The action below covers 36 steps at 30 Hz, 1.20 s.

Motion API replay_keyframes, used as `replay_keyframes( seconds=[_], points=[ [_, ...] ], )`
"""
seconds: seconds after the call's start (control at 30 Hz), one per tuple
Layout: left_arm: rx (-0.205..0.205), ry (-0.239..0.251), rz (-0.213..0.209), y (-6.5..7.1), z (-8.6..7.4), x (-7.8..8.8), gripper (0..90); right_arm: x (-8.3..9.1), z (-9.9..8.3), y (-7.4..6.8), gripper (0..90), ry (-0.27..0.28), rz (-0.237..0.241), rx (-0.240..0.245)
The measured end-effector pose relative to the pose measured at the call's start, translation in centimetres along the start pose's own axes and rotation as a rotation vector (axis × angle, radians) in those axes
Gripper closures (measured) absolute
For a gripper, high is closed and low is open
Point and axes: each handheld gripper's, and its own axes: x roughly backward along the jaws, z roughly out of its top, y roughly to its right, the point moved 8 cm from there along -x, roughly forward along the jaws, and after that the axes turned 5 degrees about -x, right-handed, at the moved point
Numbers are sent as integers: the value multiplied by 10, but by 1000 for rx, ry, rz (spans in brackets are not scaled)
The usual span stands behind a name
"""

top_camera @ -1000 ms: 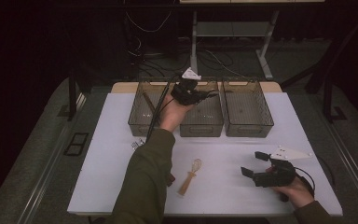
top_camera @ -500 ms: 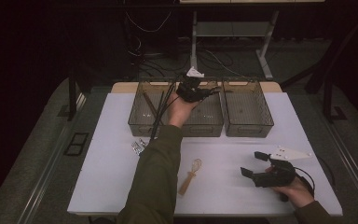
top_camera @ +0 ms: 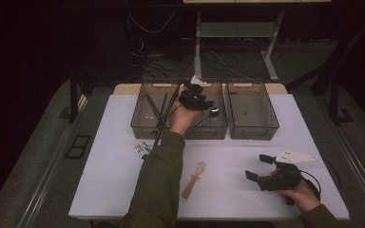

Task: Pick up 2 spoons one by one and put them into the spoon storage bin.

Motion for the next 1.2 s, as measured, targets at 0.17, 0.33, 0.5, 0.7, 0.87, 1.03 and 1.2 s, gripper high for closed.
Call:
replay_keyframes(
  seconds=[0.17,0.33,0.5,0.7,0.87,1.03,1.2],
  points=[
    [-19,33,-2,5,0,10,425,-1,-1,0,117,-5,-1,9],
    [-31,33,-31,14,-5,24,358,-2,-2,0,117,-12,-3,13],
    [-59,18,-43,24,-14,37,338,-3,-2,1,117,-17,-10,15],
    [-52,-19,-58,37,-34,49,267,-3,-3,2,117,-24,-15,14],
    [-71,-30,-68,44,-47,62,247,-3,-3,2,117,-26,-16,16],
    [-79,-39,-75,51,-61,74,237,-4,-4,3,117,-31,-22,13],
    [-73,-42,-76,57,-78,88,228,-5,-5,2,117,-34,-21,20]
  ],
)
